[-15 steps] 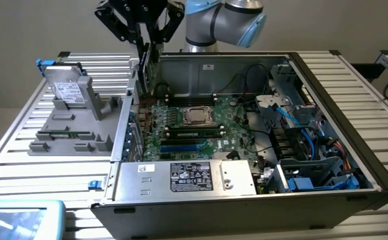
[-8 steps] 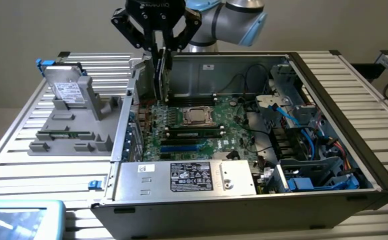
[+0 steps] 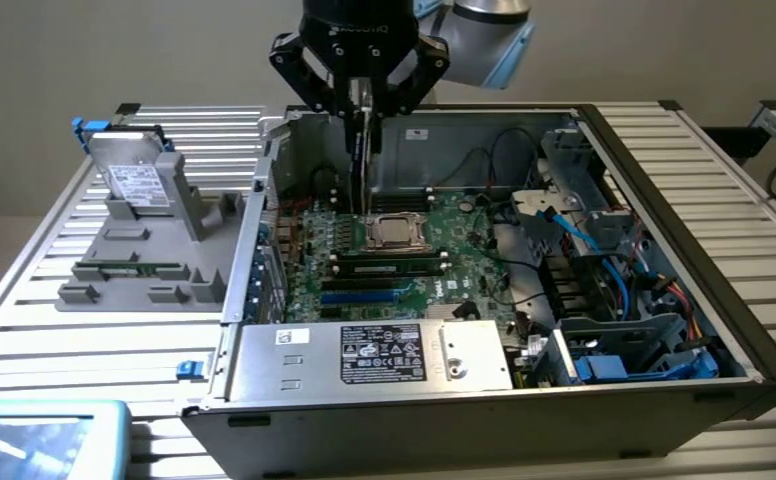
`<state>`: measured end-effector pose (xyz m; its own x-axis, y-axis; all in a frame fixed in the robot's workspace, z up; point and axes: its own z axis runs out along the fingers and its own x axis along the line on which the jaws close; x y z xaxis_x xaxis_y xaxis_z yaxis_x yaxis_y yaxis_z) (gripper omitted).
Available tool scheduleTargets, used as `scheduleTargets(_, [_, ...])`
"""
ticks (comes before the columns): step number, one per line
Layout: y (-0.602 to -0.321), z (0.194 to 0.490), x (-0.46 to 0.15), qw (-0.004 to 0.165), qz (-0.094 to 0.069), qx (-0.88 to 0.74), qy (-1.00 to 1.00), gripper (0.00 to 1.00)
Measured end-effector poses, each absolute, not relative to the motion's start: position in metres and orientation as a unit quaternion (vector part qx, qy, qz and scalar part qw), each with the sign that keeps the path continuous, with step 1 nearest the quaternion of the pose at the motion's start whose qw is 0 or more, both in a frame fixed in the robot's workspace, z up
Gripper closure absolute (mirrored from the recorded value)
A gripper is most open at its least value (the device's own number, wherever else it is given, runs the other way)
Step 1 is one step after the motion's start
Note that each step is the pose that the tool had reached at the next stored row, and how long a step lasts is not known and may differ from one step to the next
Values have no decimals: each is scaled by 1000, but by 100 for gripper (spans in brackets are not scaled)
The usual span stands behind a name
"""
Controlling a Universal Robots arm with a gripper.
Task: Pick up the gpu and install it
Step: 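Pick up the gpu and move the gpu toward the slot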
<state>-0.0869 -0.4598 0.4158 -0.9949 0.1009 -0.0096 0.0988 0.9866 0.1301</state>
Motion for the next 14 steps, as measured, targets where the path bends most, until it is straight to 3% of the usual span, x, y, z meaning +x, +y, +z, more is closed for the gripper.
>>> scheduleTargets(14, [-455, 403, -26, 4, 64, 50, 997, 72])
